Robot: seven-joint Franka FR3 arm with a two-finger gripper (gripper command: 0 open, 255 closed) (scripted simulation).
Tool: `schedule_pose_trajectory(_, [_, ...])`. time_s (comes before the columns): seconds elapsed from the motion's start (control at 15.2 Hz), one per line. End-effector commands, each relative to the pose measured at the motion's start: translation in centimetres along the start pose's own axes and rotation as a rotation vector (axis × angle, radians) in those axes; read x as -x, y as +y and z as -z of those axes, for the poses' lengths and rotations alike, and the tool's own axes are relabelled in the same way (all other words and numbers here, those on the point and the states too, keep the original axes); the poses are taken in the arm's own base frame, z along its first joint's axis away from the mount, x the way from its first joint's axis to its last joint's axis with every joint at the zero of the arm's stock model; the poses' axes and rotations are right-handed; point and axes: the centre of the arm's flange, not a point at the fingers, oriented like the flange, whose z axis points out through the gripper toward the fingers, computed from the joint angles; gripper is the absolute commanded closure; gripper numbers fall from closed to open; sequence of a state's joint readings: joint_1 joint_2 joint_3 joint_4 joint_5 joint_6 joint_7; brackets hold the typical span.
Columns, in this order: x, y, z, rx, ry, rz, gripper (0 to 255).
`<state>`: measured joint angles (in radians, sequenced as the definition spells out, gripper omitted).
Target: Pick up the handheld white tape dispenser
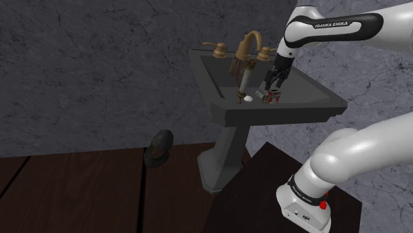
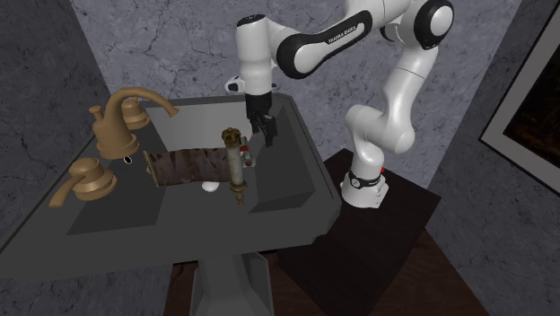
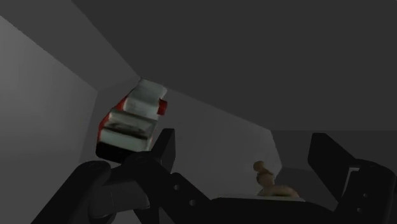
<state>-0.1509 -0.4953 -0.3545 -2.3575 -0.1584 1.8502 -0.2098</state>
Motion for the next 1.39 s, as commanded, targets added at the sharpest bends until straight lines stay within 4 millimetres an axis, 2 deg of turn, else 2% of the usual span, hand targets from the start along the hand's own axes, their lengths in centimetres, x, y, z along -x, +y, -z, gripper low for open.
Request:
schedule_pose_trajectory(0.0, [-0.6,2.5,-0.8,0.012,-0.005,-0.009,0])
schedule_pose_trajectory(0.4, [-2.6,9.4,-2.7,0.047,-0.017,-0.036,0])
schedule_pose_trajectory(0.46, [-2.6,9.6,-2.7,0.047,-0.017,-0.036,0])
schedule_pose_trajectory(0.92, [-2.7,9.7,-6.7,0.047,-0.017,-0.036,0])
schedule_pose_trajectory(1.06, [-2.7,9.7,-6.7,0.047,-0.017,-0.036,0])
schedule_pose_trajectory(1.12, [-2.8,9.7,-6.7,0.047,-0.017,-0.036,255])
schedule_pose_trajectory(1.32, [-2.7,9.7,-6.7,0.047,-0.017,-0.036,255])
